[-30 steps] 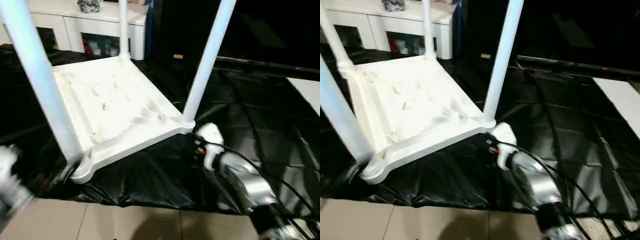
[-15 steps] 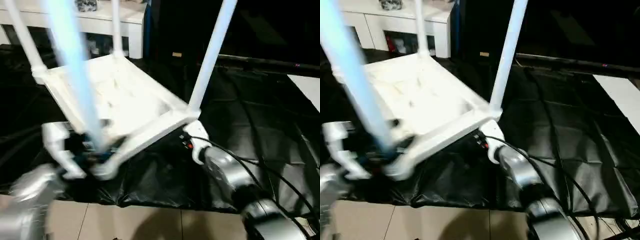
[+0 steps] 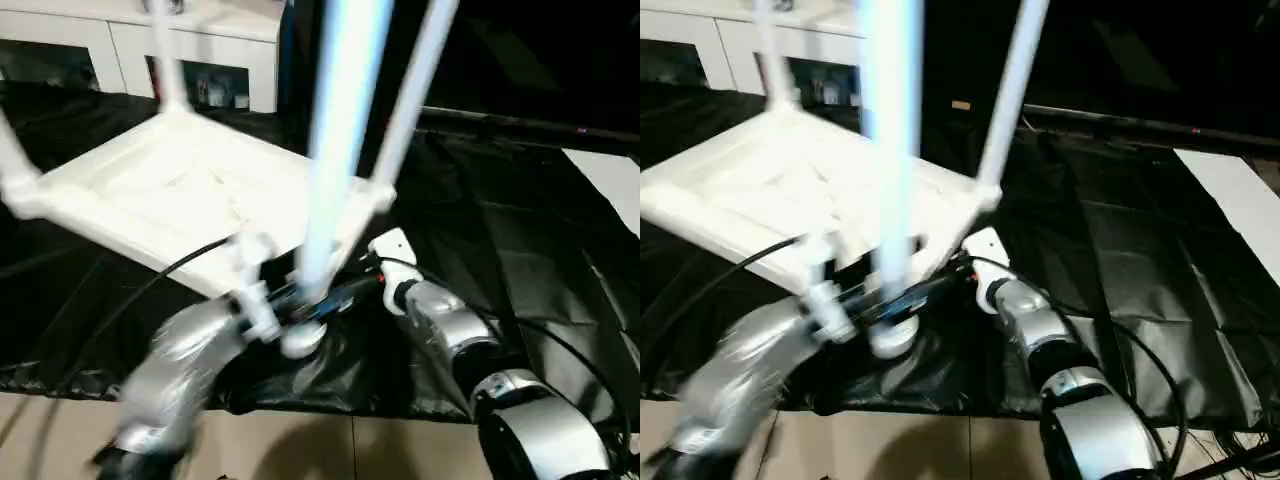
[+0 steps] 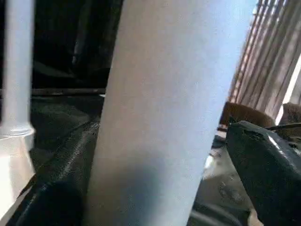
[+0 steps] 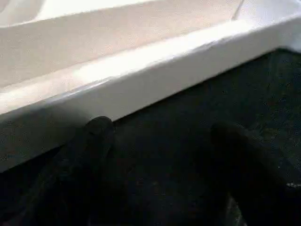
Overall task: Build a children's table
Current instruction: Rotate table base
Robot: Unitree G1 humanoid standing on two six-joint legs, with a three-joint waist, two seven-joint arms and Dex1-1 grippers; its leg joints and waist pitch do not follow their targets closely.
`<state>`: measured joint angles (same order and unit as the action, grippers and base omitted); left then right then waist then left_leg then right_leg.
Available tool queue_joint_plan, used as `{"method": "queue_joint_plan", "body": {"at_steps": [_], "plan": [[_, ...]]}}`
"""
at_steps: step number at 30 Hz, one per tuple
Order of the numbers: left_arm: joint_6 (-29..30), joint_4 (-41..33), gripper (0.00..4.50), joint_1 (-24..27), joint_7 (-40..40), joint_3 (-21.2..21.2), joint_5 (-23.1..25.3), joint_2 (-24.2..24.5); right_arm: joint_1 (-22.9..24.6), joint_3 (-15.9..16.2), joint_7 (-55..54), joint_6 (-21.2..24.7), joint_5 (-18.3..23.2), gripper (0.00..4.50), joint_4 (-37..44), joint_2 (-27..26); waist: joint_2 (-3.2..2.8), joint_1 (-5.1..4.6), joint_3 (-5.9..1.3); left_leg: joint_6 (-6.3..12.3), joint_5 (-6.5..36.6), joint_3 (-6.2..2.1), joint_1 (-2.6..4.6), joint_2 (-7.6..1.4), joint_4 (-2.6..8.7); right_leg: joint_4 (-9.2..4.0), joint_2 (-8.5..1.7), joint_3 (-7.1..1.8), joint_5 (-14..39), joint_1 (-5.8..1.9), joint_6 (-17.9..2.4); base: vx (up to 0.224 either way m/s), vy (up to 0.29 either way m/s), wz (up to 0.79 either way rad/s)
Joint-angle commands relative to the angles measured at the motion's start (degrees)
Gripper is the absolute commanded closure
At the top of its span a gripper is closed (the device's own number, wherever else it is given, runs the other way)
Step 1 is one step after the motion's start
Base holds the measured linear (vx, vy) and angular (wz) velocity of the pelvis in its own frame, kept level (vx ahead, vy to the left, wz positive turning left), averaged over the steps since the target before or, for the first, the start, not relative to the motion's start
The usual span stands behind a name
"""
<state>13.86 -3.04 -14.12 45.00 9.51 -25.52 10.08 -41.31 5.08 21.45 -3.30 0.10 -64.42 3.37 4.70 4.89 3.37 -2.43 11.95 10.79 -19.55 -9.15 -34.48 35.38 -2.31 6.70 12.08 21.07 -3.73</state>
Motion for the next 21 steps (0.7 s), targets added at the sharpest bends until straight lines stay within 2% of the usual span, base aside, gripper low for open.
{"method": "queue_joint_plan", "body": {"at_steps": [1,2,3,4,5,6,7,8,9,10,11,12,13,14,15,17,18,19,20,21], "plan": [[-1.5,2.9,0.06,-1.9,-0.3,1.9,2.1,-0.9,-1.9,-1.2,0.4,-1.3,0.8,0.67,-0.5,-0.4,-2.02,0.35,-3.44,-0.95,7.9,-2.51,0.33,-5.62,4.26,-3.80,-8.22,-5.43,6.2,-2.66,-9.2,0.000,0.000,0.00],[-3.0,4.6,0.06,-2.9,-0.5,2.2,3.4,-1.2,-2.0,-1.6,0.4,-1.7,0.9,0.67,-0.9,0.0,-1.60,0.35,-3.45,-0.47,7.7,-2.40,0.22,-5.48,4.16,-4.01,-8.30,-5.46,6.6,-2.79,-9.3,0.000,0.000,0.00],[-3.4,5.0,0.06,-3.1,-0.6,2.3,3.8,-1.4,-2.0,-1.6,0.3,-1.9,0.8,0.67,-1.1,0.1,-1.66,0.49,-3.51,-0.35,7.4,-2.38,0.29,-5.52,4.07,-3.92,-8.47,-5.48,6.6,-2.81,-9.6,0.000,0.000,0.00],[-3.4,5.8,0.06,-3.7,-0.8,2.7,4.4,-1.5,-1.9,-1.8,0.2,-2.0,0.9,0.67,-1.1,0.4,-2.21,0.55,-3.44,-0.04,6.5,-2.52,-0.09,-5.61,4.09,-3.73,-8.56,-5.44,6.0,-3.01,-10.0,0.000,0.000,0.00],[-4.2,7.1,0.06,-4.7,-1.3,3.3,5.6,-1.9,-1.7,-2.1,0.1,-2.2,1.0,0.67,-1.2,1.0,-2.50,0.59,-3.49,0.02,6.3,-2.45,0.08,-5.67,4.07,-3.86,-8.42,-5.38,5.6,-2.84,-10.0,0.000,0.000,0.00],[-4.2,7.1,0.06,-4.7,-1.3,3.3,5.6,-1.9,-1.7,-2.1,0.1,-2.2,1.0,0.67,-1.2,1.0,-2.16,0.59,-3.57,0.26,5.9,-2.34,0.32,-5.70,4.00,-3.60,-8.17,-5.38,4.0,-2.73,-10.2,0.000,0.000,0.00],[-5.4,10.9,0.06,-7.3,-4.1,3.8,8.7,-2.8,-1.4,-3.0,-0.2,-2.7,1.6,0.67,-1.4,2.2,-3.11,0.70,-3.50,0.43,6.0,-2.38,0.25,-5.67,4.00,-3.59,-8.14,-5.31,3.3,-2.72,-10.6,0.000,0.000,0.00],[-7.4,13.6,0.06,-8.6,-5.3,3.6,10.2,-3.4,-1.4,-3.8,-0.5,-3.1,1.9,0.67,-1.5,2.8,-3.51,0.75,-3.57,0.38,6.2,-2.28,0.45,-5.63,3.90,-3.70,-7.99,-5.29,3.0,-2.57,-10.6,0.000,0.000,0.00],[-8.0,14.6,0.06,-9.1,-5.6,3.4,10.5,-3.6,-1.4,-4.0,-0.5,-3.2,2.0,0.67,-1.5,3.0,-3.09,0.80,-3.51,0.66,6.7,-2.19,0.57,-5.59,3.91,-4.00,-7.91,-5.27,3.1,-2.47,-10.5,0.000,0.000,0.00],[-11.7,20.0,0.06,-11.7,-7.8,2.4,12.4,-4.4,-1.3,-5.4,-0.6,-3.7,2.5,0.67,-1.5,4.2,-2.90,0.90,-3.54,0.92,6.6,-2.29,0.16,-5.50,3.91,-3.82,-8.12,-5.28,3.2,-2.99,-10.7,0.000,0.000,0.00],[-12.2,20.5,0.06,-11.9,-8.0,2.2,12.6,-4.5,-1.3,-5.6,-0.7,-3.7,2.5,0.67,-1.5,4.3,-3.41,1.12,-3.64,1.46,6.5,-2.15,0.31,-5.37,3.75,-4.12,-8.14,-5.25,3.4,-2.84,-10.4,0.000,0.000,0.00],[-13.4,23.6,0.06,-13.6,-8.6,1.4,12.9,-4.8,-0.9,-6.2,-0.5,-4.0,2.8,0.67,-1.1,5.3,-3.15,1.29,-3.80,1.82,5.7,-2.27,-0.05,-5.41,3.66,-3.75,-8.45,-5.25,3.1,-3.26,-10.6,0.000,0.000,0.00],[-15.3,27.7,0.06,-16.1,-10.2,0.9,14.2,-5.0,-0.3,-6.8,-0.1,-4.3,3.1,0.67,-0.4,6.6,-3.92,1.58,-3.91,2.20,5.5,-2.07,0.16,-5.22,3.41,-4.04,-8.33,-5.18,3.6,-2.99,-10.3,0.000,0.000,0.00],[-16.2,29.1,0.06,-17.0,-11.0,0.9,15.0,-5.0,0.0,-6.9,0.0,-4.5,3.1,0.67,-0.2,7.0,-3.71,1.61,-4.01,2.64,4.7,-2.06,0.02,-5.15,3.38,-3.91,-8.23,-5.17,2.8,-3.07,-10.3,0.000,0.000,0.00],[-16.2,29.1,0.06,-17.0,-11.0,0.9,15.0,-5.0,0.0,-6.9,0.0,-4.5,3.1,0.67,-0.2,7.0,-4.37,1.83,-4.02,2.78,4.5,-2.25,-0.12,-5.23,3.36,-3.71,-8.29,-5.13,2.3,-3.09,-10.2,0.000,0.000,0.00],[-17.4,33.2,0.06,-19.6,-13.8,1.0,16.9,-5.0,0.9,-7.4,0.5,-4.7,3.3,0.67,0.6,8.1,-4.34,1.75,-3.96,3.38,5.4,-2.19,-0.32,-5.25,3.34,-4.05,-8.21,-4.90,4.1,-2.99,-9.7,0.000,0.000,0.00],[-17.8,34.0,0.06,-20.0,-14.0,0.9,17.1,-5.1,1.1,-7.6,0.6,-4.8,3.3,0.67,0.8,8.3,-4.83,1.71,-3.93,3.33,6.2,-2.20,-0.32,-5.21,3.29,-4.38,-8.23,-4.86,4.8,-3.02,-9.5,0.000,0.000,0.00],[-17.9,35.6,0.06,-20.9,-15.0,0.4,17.1,-5.6,1.7,-7.8,0.7,-5.1,3.4,0.67,1.4,8.7,-5.77,1.94,-4.06,3.24,5.8,-2.48,-0.59,-5.15,3.20,-4.13,-8.45,-4.73,4.8,-3.30,-9.5,0.000,0.000,0.00],[-18.0,36.0,0.06,-21.1,-15.2,0.2,17.1,-5.8,1.8,-7.9,0.8,-5.2,3.4,0.67,1.5,8.9,-4.99,1.69,-4.07,3.66,5.9,-2.31,-0.59,-5.18,3.16,-4.38,-8.26,-4.66,5.0,-3.24,-9.5,0.000,0.000,0.00],[-17.9,36.6,0.06,-21.4,-15.4,-0.2,16.7,-6.3,2.2,-8.0,1.0,-5.3,3.6,0.67,1.9,9.1,-5.12,1.69,-4.07,3.96,5.8,-2.32,-0.68,-5.03,3.10,-4.31,-8.24,-4.61,5.3,-3.30,-9.7,0.000,0.000,0.00]]}}
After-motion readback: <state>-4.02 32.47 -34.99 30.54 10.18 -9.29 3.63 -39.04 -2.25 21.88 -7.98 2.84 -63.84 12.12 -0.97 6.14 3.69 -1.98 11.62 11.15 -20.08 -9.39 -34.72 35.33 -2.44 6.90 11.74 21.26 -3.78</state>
